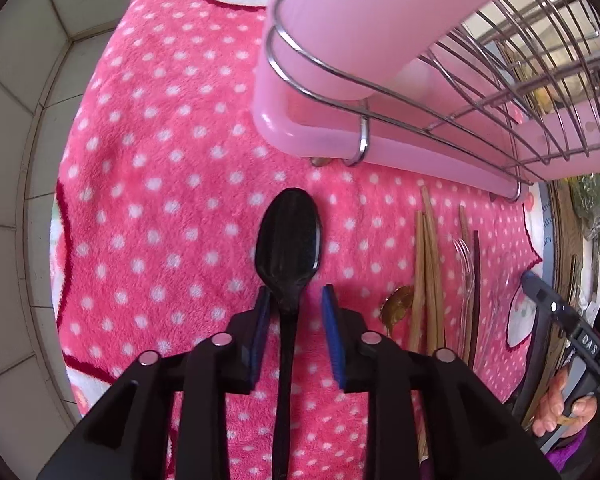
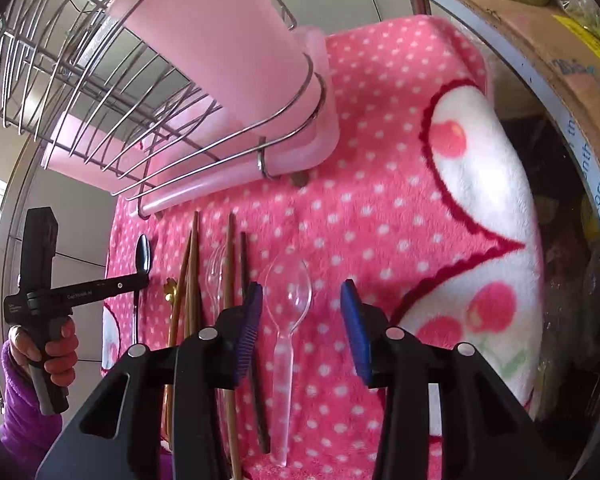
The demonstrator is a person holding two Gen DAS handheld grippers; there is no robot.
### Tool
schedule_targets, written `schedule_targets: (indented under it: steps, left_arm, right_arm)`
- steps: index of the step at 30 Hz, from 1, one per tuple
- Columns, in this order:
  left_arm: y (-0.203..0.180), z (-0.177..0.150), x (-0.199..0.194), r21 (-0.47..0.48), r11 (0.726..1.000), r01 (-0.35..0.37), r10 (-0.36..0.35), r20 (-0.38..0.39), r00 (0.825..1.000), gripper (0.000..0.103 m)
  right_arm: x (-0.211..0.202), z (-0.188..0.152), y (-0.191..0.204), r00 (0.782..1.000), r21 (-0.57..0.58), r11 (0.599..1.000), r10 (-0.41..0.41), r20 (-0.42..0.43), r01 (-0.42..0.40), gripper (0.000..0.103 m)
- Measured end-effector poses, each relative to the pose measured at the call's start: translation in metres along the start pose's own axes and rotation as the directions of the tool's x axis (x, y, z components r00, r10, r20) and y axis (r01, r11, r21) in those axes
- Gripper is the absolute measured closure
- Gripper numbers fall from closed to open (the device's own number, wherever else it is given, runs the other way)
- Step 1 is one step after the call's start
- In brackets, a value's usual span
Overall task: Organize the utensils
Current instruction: 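Grasp the black spoon with the left tool while the right grasps the clear spoon, then drop the black spoon into a pink cup while the right tool drops the clear spoon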
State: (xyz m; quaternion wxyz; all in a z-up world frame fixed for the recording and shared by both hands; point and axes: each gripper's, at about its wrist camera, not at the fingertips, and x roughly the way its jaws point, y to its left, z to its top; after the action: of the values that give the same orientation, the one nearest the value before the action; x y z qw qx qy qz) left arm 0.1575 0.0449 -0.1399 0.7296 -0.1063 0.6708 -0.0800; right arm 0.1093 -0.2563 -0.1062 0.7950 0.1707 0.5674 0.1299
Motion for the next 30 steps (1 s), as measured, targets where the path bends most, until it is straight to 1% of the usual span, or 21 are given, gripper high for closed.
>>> schedule_targets:
  steps: [3, 4, 5, 6, 7, 8, 10, 13, 15, 17, 20, 22, 23, 25, 26, 28, 29, 30]
  left_arm:
    - [-0.011, 0.0, 0.002, 0.034, 0.998, -0.05, 0.05, 0.001, 0.999, 0.072]
    - [-0.015, -0.001, 0.003, 0.047, 0.996, -0.074, 0.074, 0.005, 0.997, 0.074]
    - [-0.018, -0.002, 0.002, 0.06, 0.992, -0.109, 0.108, 0.016, 0.994, 0.083]
    - [-0.02, -0.003, 0.002, 0.064, 0.99, -0.126, 0.124, 0.026, 0.992, 0.091]
    - [-0.02, -0.004, 0.002, 0.063, 0.991, -0.122, 0.12, 0.034, 0.992, 0.092]
    - [-0.021, -0.005, 0.001, 0.059, 0.992, -0.114, 0.112, 0.039, 0.993, 0.094]
    - [-0.018, -0.01, -0.006, 0.049, 0.995, -0.092, 0.089, 0.058, 0.994, 0.095]
    - [-0.013, -0.023, -0.021, 0.044, 0.997, -0.061, 0.057, 0.095, 0.994, 0.095]
    - [-0.01, -0.033, -0.038, 0.039, 0.999, -0.022, 0.016, 0.139, 0.99, 0.096]
    - [-0.01, -0.046, -0.059, 0.049, 0.999, 0.002, -0.012, 0.196, 0.981, 0.098]
    - [-0.01, -0.063, -0.09, 0.065, 0.997, 0.037, -0.054, 0.292, 0.955, 0.099]
    - [-0.009, -0.073, -0.112, 0.071, 0.996, 0.047, -0.069, 0.357, 0.932, 0.099]
    - [-0.009, -0.079, -0.124, 0.073, 0.996, 0.058, -0.083, 0.397, 0.914, 0.099]
    - [-0.011, -0.087, -0.142, 0.081, 0.994, 0.071, -0.1, 0.455, 0.885, 0.099]
    - [-0.01, -0.091, -0.154, 0.086, 0.993, 0.076, -0.109, 0.486, 0.867, 0.099]
    - [-0.014, -0.095, -0.171, 0.102, 0.991, 0.086, -0.128, 0.538, 0.833, 0.099]
    - [-0.016, -0.099, -0.183, 0.111, 0.99, 0.086, -0.135, 0.57, 0.811, 0.099]
    - [-0.017, -0.101, -0.193, 0.12, 0.989, 0.09, -0.144, 0.596, 0.79, 0.099]
  right_arm:
    - [0.014, 0.001, 0.003, 0.999, -0.041, 0.999, -0.009, -0.033, 0.007, 0.062]
    - [0.02, 0.0, 0.006, 0.999, -0.053, 0.999, -0.009, -0.039, 0.006, 0.062]
    - [0.023, -0.002, 0.01, 1.0, -0.073, 0.997, -0.015, -0.028, 0.013, 0.066]
    - [0.024, -0.003, 0.013, 0.999, -0.09, 0.996, -0.027, -0.017, 0.026, 0.075]
    - [0.027, -0.004, 0.015, 0.999, -0.105, 0.993, -0.045, -0.015, 0.043, 0.093]
    - [0.028, -0.005, 0.015, 0.999, -0.101, 0.994, -0.039, -0.012, 0.037, 0.096]
    - [0.026, -0.008, 0.012, 1.0, -0.087, 0.996, -0.01, -0.001, 0.01, 0.099]
    - [0.01, -0.011, 0.005, 0.999, -0.065, 0.998, 0.028, 0.036, -0.025, 0.099]
    - [-0.007, -0.015, 0.003, 0.995, -0.065, 0.997, 0.055, 0.085, -0.05, 0.1]
    - [-0.026, -0.019, 0.002, 0.989, -0.08, 0.995, 0.07, 0.133, -0.06, 0.1]
    - [-0.047, -0.028, 0.008, 0.975, -0.11, 0.992, 0.077, 0.208, -0.055, 0.1]
    - [-0.064, -0.033, 0.013, 0.961, -0.136, 0.99, 0.077, 0.266, -0.041, 0.1]
    - [-0.072, -0.036, 0.016, 0.953, -0.147, 0.988, 0.078, 0.294, -0.036, 0.1]
    - [-0.086, -0.035, 0.017, 0.938, -0.158, 0.987, 0.089, 0.334, -0.038, 0.1]
    - [-0.094, -0.036, 0.019, 0.929, -0.162, 0.986, 0.091, 0.359, -0.034, 0.1]
    - [-0.111, -0.037, 0.021, 0.904, -0.172, 0.984, 0.103, 0.414, -0.033, 0.1]
    - [-0.12, -0.036, 0.022, 0.893, -0.176, 0.984, 0.107, 0.438, -0.031, 0.1]
    - [-0.13, -0.035, 0.024, 0.876, -0.184, 0.982, 0.117, 0.468, -0.034, 0.1]
